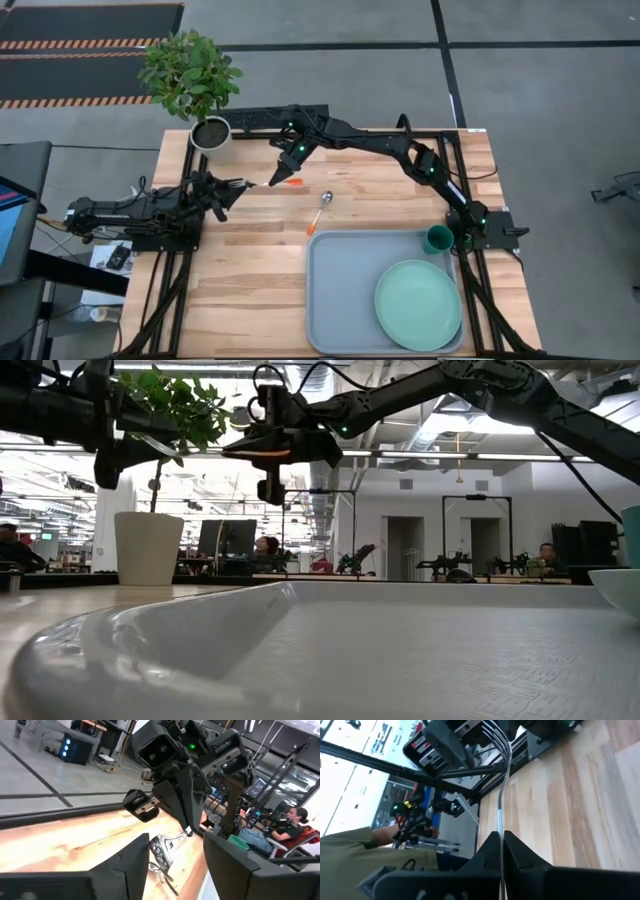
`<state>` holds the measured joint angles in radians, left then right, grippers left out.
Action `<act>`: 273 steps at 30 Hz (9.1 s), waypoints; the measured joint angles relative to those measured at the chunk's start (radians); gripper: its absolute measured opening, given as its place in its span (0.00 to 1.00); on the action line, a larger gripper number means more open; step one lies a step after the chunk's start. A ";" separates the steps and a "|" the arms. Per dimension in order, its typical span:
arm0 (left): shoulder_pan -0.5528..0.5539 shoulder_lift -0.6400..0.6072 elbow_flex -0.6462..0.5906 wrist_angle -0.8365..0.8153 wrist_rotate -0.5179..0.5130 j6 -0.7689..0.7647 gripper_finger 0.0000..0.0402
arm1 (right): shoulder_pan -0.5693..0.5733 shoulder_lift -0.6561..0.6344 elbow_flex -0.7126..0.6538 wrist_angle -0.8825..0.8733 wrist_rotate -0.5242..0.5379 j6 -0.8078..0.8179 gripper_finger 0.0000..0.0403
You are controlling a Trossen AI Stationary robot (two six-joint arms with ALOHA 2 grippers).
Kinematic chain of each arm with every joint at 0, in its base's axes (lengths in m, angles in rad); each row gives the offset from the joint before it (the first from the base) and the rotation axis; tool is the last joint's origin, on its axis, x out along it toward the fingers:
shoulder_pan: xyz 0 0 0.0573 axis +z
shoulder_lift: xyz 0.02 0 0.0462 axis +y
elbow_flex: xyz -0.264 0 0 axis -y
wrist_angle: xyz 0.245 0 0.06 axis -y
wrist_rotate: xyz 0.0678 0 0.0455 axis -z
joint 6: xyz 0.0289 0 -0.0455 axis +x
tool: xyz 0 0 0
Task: Pick and place plate/cup/fork/spoon on tray
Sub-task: Put the orange fork on the left of the light blue plate on the blue serving tray
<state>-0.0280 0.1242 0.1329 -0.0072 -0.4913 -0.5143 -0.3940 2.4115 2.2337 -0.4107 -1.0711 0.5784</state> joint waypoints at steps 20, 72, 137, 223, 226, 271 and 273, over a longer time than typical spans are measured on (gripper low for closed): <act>0.000 0.000 0.000 -0.169 0.025 -0.317 0.42 | -0.016 0.000 0.000 0.002 0.031 0.000 0.02; 0.000 0.000 0.000 -0.283 -0.005 -0.787 0.42 | 0.001 0.000 0.000 -0.138 0.128 -0.116 0.03; 0.001 0.000 0.001 -0.380 -0.022 -0.639 0.00 | 0.016 -0.001 0.000 -0.188 0.206 -0.172 0.31; 0.287 1.250 1.081 -0.517 0.931 0.168 0.00 | -0.039 -0.591 -0.127 -0.784 0.273 -0.816 0.39; 0.292 1.250 1.081 -0.509 0.930 0.159 0.00 | -0.012 -0.591 -0.127 -0.747 0.328 -0.816 0.38; 0.305 1.250 1.081 -0.448 0.833 0.179 0.00 | 0.064 -0.398 -0.127 -0.652 0.369 -0.709 0.32; 0.306 1.250 1.081 -0.448 0.820 0.179 0.00 | 0.057 -0.398 -0.127 -0.682 0.367 -0.710 0.31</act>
<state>0.2783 1.3746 1.2140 -0.4548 0.3291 -0.3355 -0.3367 2.0132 2.1063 -1.0923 -0.7044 -0.1314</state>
